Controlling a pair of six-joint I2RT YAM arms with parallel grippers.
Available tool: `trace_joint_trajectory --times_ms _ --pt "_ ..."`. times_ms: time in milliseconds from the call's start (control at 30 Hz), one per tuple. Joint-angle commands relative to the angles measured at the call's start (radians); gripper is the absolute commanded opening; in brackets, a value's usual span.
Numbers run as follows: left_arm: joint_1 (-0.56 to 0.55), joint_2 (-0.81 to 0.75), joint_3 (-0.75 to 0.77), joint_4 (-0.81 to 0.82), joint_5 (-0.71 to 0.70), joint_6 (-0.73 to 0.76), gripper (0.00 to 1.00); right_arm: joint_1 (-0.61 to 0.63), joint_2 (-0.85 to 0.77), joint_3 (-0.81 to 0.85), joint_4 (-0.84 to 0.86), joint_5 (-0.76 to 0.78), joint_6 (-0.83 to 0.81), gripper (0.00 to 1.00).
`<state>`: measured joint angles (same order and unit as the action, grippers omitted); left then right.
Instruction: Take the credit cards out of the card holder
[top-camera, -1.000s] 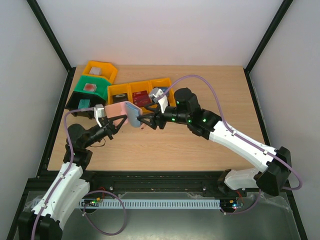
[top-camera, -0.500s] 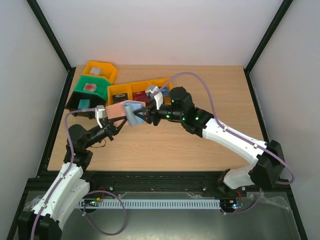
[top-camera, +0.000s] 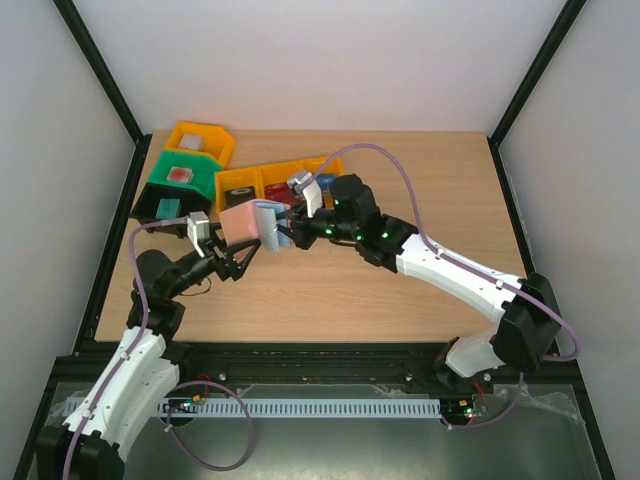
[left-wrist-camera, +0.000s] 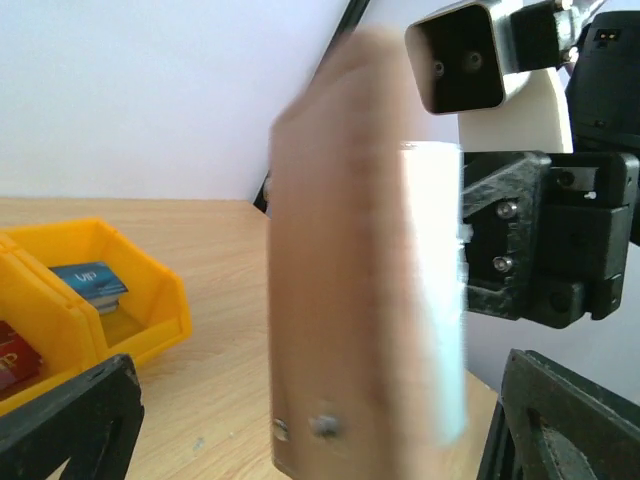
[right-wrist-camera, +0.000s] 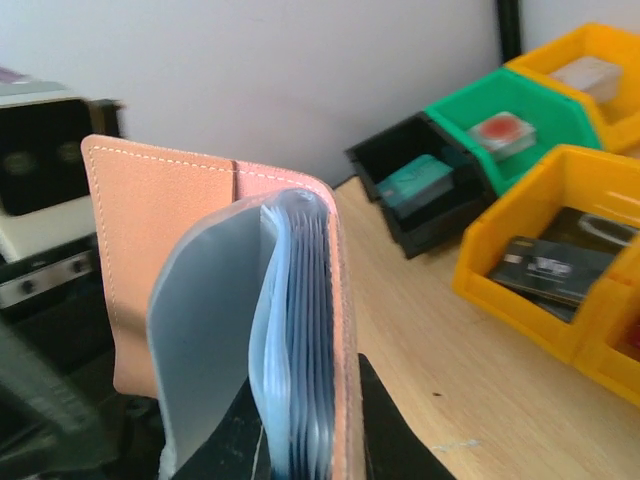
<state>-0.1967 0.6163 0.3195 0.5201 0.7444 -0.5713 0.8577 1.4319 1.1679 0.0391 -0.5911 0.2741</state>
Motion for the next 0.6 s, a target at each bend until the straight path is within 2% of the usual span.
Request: trace_joint_trajectory --times_ms 0,100,200,367,567 --pt "0.004 -0.013 0.024 -0.009 -0.024 0.147 1.00 0.067 0.021 0.100 -0.085 0.263 -0.004 0.02" --pt "-0.007 0.003 0.038 -0.065 -0.144 0.209 0.99 0.137 0.055 0.168 -0.137 0.424 0.002 0.02" --pt "-0.018 0.008 0.041 -0.084 -0.158 0.300 1.00 0.159 0.062 0.185 -0.126 0.519 0.052 0.02" --pt "-0.037 0.021 0.042 -0.104 -0.199 0.393 1.00 0.168 0.090 0.206 -0.105 0.435 0.048 0.02" --pt "-0.064 0.033 0.046 -0.084 -0.208 0.475 0.99 0.183 0.131 0.245 -0.136 0.472 0.042 0.02"
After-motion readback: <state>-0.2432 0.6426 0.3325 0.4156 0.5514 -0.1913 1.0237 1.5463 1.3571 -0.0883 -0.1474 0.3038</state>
